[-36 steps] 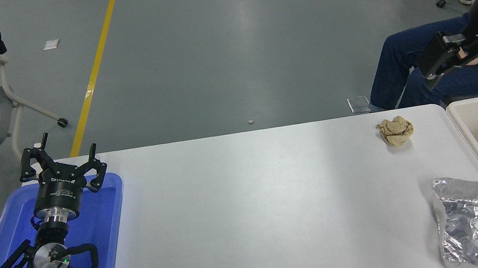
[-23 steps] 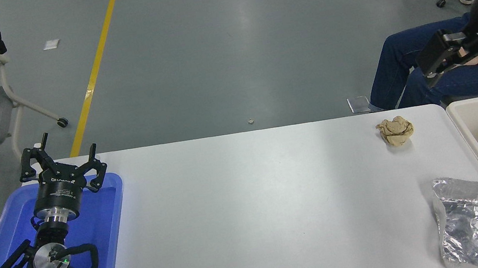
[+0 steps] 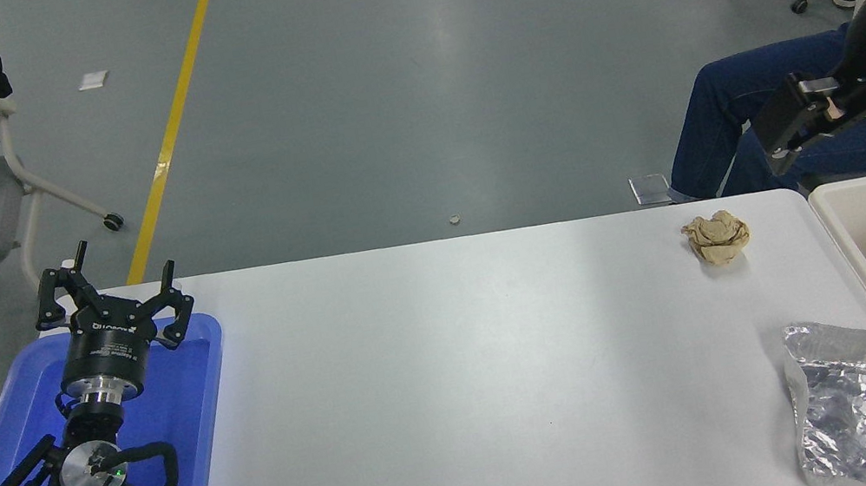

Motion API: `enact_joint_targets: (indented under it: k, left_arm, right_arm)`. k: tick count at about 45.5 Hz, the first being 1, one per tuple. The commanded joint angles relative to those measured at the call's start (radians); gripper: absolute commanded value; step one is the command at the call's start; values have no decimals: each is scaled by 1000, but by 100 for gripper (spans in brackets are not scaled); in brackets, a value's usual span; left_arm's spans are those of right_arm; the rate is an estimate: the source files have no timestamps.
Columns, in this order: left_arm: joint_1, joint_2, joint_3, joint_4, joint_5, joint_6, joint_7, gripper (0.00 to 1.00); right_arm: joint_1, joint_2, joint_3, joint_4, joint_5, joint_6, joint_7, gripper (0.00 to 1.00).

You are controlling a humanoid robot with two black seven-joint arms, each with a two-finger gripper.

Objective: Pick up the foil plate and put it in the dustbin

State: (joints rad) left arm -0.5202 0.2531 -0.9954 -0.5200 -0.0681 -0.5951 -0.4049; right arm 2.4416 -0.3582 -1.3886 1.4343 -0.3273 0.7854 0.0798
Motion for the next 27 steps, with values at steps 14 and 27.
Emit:
enact_joint_targets:
  k: [14,27]
  left_arm:
    - [0,0,0,0,1,0,1,100]
    - [0,0,0,0,1,0,0,100]
  right_arm:
    - [2,-4,-12,0,1,0,0,100]
    - [-7,-5,-21,-2,1,0,0,100]
